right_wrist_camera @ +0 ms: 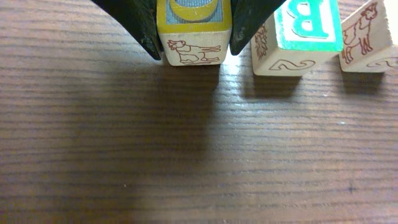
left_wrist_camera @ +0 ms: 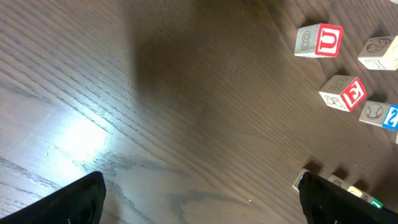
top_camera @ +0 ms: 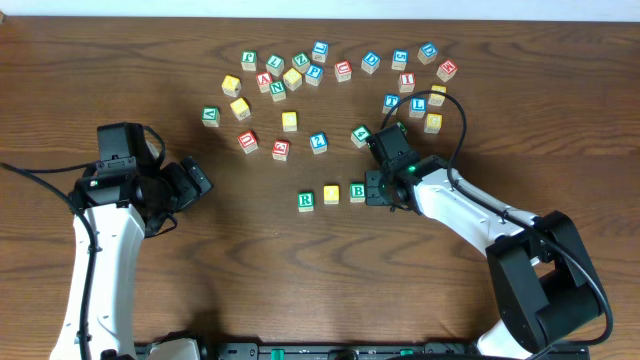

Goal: Spell out ROBOT

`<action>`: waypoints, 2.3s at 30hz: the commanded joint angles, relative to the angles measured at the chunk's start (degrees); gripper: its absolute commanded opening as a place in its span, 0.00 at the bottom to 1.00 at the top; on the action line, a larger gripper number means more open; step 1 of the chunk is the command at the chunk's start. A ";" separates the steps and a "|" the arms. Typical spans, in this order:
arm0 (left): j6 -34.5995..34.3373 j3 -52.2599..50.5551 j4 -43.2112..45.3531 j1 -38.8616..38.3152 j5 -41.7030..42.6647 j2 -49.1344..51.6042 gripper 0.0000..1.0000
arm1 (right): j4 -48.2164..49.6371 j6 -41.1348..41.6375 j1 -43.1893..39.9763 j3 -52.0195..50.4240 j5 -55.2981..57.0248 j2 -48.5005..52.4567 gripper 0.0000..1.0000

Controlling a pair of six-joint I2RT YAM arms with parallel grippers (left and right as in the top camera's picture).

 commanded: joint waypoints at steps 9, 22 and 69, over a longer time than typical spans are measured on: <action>-0.28 0.20 -0.04 0.20 -0.76 -0.24 0.98 | 0.72 0.46 -1.14 -0.42 1.16 -0.44 0.29; -0.26 0.20 -0.07 0.20 -0.76 -0.24 0.98 | 0.74 -9.90 -0.96 -0.42 1.75 -0.44 0.26; -0.26 0.20 -0.09 0.20 -0.76 -0.24 0.98 | 0.22 -59.41 -5.03 -0.42 -8.22 -0.44 0.27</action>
